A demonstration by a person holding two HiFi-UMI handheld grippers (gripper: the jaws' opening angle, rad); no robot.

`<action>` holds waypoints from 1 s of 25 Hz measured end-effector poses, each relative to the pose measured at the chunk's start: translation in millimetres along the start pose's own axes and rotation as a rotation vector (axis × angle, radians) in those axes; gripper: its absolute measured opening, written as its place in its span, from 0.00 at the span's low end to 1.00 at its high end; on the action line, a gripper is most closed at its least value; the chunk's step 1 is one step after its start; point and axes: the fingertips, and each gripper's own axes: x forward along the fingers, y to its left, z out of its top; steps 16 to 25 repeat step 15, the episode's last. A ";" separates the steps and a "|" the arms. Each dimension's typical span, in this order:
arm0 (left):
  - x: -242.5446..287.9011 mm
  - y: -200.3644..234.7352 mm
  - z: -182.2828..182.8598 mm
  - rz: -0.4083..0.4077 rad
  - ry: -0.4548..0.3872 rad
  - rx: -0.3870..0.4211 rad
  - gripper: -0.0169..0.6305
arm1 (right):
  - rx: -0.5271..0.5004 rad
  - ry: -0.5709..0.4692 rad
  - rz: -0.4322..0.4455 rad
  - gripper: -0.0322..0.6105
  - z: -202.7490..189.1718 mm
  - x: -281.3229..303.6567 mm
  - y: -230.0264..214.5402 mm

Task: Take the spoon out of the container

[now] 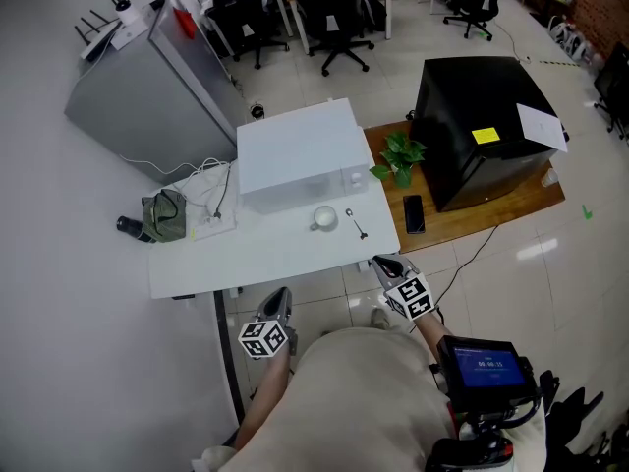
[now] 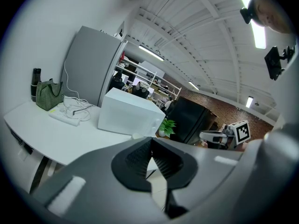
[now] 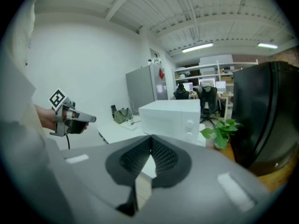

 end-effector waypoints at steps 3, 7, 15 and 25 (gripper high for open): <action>0.6 1.0 -0.9 -0.003 0.005 0.001 0.00 | 0.005 0.006 -0.004 0.06 -2.6 0.3 1.0; 0.0 2.1 -0.5 -0.008 0.009 0.002 0.00 | 0.008 0.008 -0.011 0.06 -3.1 0.9 3.7; -0.9 7.5 -1.6 -0.009 0.014 -0.001 0.00 | 0.010 0.012 -0.023 0.06 -5.7 3.7 6.2; -0.9 7.5 -1.6 -0.009 0.014 -0.001 0.00 | 0.010 0.012 -0.023 0.06 -5.7 3.7 6.2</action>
